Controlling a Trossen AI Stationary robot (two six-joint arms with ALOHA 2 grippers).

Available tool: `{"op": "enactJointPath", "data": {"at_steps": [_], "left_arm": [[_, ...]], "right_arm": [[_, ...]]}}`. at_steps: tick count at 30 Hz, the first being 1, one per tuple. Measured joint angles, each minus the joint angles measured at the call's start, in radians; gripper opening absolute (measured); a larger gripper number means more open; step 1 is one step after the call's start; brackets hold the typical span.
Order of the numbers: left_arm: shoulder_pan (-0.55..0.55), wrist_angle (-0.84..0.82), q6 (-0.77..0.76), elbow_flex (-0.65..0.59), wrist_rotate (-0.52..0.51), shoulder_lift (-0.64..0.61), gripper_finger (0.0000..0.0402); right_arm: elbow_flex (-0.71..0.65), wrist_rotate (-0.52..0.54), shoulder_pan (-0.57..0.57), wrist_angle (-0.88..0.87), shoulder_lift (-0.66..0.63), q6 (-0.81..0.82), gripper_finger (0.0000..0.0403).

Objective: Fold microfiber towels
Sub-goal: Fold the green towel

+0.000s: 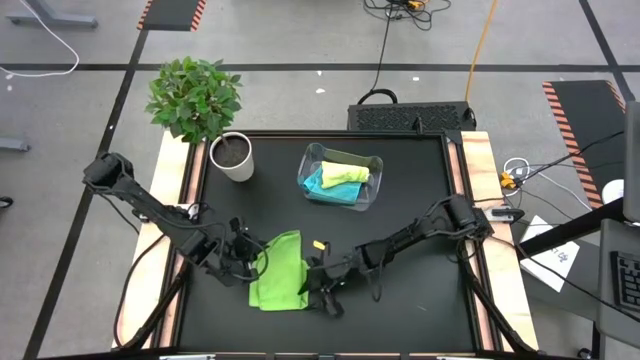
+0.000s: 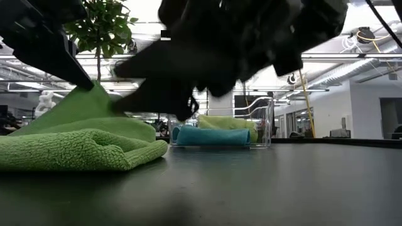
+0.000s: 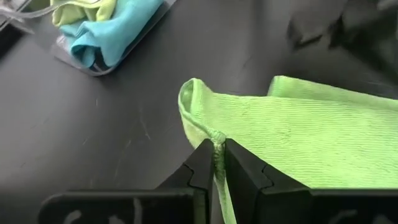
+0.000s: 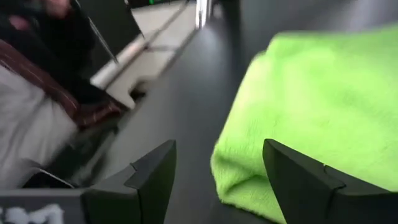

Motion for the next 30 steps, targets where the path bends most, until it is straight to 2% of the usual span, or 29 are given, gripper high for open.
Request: {"op": "enactJointPath", "data": {"at_steps": [3,5,9,11,14,22,26,28,30], "left_arm": [[-0.001,0.018,0.025,0.0,0.003,0.0,0.0042],[0.0,0.015,0.027,0.0,0.004,0.0,0.0042],[0.0,0.015,0.028,0.0,0.006,0.0,0.0042],[0.001,0.015,0.028,0.0,0.006,0.0,0.0042],[0.002,0.02,0.026,0.0,0.004,0.0,0.0042],[0.002,0.023,0.009,0.0,0.004,0.0,0.0042],[0.003,0.022,0.017,0.0,-0.001,0.0,0.0042],[0.005,0.022,0.027,0.0,-0.001,0.0,0.0042],[0.006,0.022,0.028,0.0,-0.001,0.0,0.0042]], "right_arm": [[0.073,0.008,0.019,-0.081,0.062,-0.043,0.0231],[0.128,0.073,0.041,-0.185,0.085,-0.125,0.0231],[0.229,0.332,0.107,-0.384,0.105,-0.338,0.0231],[0.243,0.468,0.139,-0.401,0.103,-0.428,0.0231],[0.243,0.575,0.171,-0.375,0.105,-0.542,0.0231],[0.244,0.581,0.139,-0.362,0.105,-0.582,0.0231],[0.244,0.545,0.127,-0.34,0.105,-0.566,0.023],[0.244,0.543,0.123,-0.343,0.105,-0.551,0.0222],[0.244,0.498,0.112,-0.342,0.105,-0.53,0.0204]]}}
